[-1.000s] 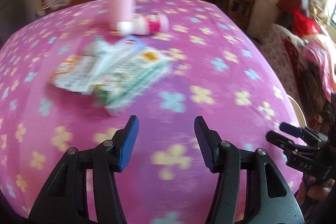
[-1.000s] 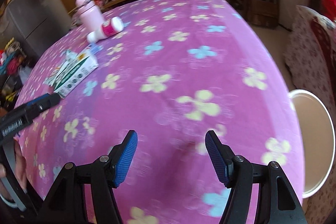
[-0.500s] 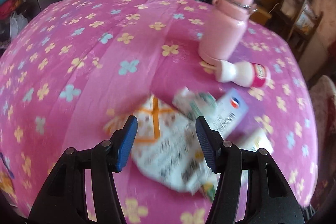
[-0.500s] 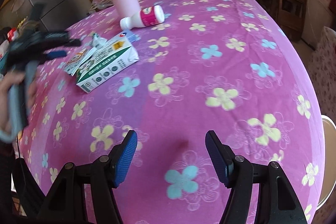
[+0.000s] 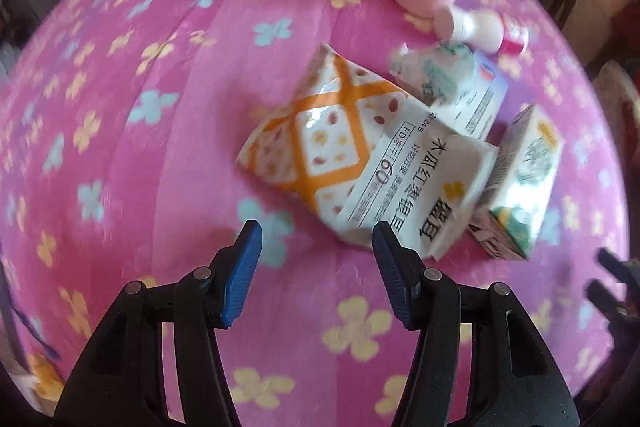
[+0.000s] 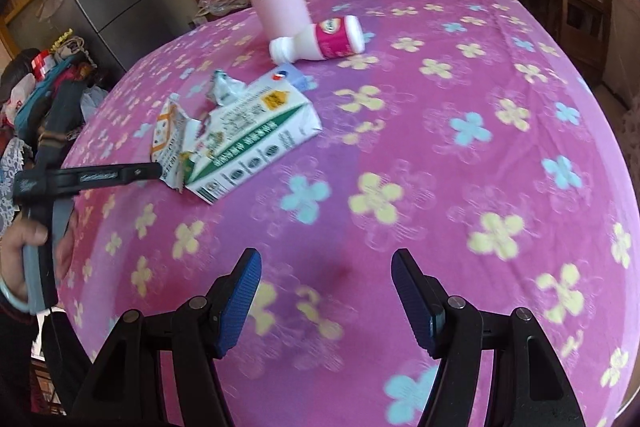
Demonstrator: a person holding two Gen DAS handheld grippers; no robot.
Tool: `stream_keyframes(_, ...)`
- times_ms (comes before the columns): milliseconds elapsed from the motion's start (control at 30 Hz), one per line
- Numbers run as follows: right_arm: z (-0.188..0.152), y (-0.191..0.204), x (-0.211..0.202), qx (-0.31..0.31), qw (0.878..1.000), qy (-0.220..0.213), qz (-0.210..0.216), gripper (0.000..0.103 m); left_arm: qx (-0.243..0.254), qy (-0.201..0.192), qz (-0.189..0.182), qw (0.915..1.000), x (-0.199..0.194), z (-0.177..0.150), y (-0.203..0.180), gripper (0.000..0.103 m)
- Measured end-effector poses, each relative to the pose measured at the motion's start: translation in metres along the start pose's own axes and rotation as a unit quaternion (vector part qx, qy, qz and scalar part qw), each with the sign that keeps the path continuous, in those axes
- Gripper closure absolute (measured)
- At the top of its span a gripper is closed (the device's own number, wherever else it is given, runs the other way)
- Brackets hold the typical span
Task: Collect trash
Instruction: 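Grasp the orange-patterned snack bag with the left gripper while the right gripper grasps the small white packet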
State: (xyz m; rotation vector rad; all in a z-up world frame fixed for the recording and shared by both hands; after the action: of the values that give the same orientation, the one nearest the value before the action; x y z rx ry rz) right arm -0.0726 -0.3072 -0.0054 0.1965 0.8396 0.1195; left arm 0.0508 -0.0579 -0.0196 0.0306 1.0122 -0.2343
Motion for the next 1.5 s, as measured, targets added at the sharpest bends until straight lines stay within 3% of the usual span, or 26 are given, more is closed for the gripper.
stream_keyframes(167,0.004,0.013,0.001,-0.003,1.0,-0.004,0.005,0.038,-0.058,-0.063,-0.01,0.9963,-0.022,0.03,0.001,0.047)
stream_keyframes(367,-0.001,0.012,-0.004,-0.009,1.0,0.002,-0.005,0.037,-0.089,-0.074,0.028,0.9928,0.011,0.064,-0.022,0.047)
stream_keyframes(567,0.003,0.005,-0.004,-0.002,1.0,0.002,-0.008,0.036,-0.003,-0.058,0.045,0.9973,0.032,0.052,-0.048,0.047)
stream_keyframes(700,0.007,0.012,0.001,-0.003,1.0,0.002,0.003,0.036,0.045,-0.013,0.017,0.9988,0.023,0.024,-0.04,0.047)
stream_keyframes(800,0.013,0.023,0.007,-0.009,1.0,0.001,0.015,0.035,0.063,0.0,0.024,0.9977,0.006,0.002,-0.019,0.047)
stream_keyframes(967,0.033,0.049,0.02,-0.037,0.999,-0.013,0.036,0.035,-0.005,-0.027,-0.032,0.9991,-0.034,-0.004,0.016,0.047)
stream_keyframes(1033,0.047,0.062,0.031,-0.05,0.998,-0.017,0.043,0.03,-0.035,-0.042,-0.05,0.9972,-0.044,-0.003,0.023,0.046)
stream_keyframes(1067,0.052,0.067,0.035,-0.055,0.997,-0.018,0.046,0.03,-0.048,-0.048,-0.054,0.9962,-0.047,-0.003,0.026,0.041)
stream_keyframes(1133,0.068,0.079,0.047,-0.075,0.996,-0.025,0.05,0.03,-0.068,-0.06,-0.052,0.9945,-0.051,-0.005,0.03,0.034)
stream_keyframes(1300,0.103,0.099,0.086,-0.123,0.991,-0.026,0.035,0.03,-0.095,-0.07,-0.056,0.9914,-0.038,-0.009,0.031,0.034)
stream_keyframes(1500,0.124,0.114,0.139,-0.139,0.99,0.001,0.035,0.03,-0.122,-0.052,-0.05,0.9898,-0.01,-0.016,0.035,0.034)
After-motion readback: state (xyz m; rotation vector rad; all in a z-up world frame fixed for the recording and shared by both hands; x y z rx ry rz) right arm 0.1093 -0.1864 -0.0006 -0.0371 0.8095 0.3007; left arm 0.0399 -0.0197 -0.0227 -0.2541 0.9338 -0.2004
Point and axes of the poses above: each gripper's, at about its wrist camera, not at the fingertips, and x roughly the way its jaws point, y to its left, z to its top, the point moved 6 cm from there along x, roughly the way its jaws point, and after that the axes turned 11 degrees about -y, right-handed, at the moved point
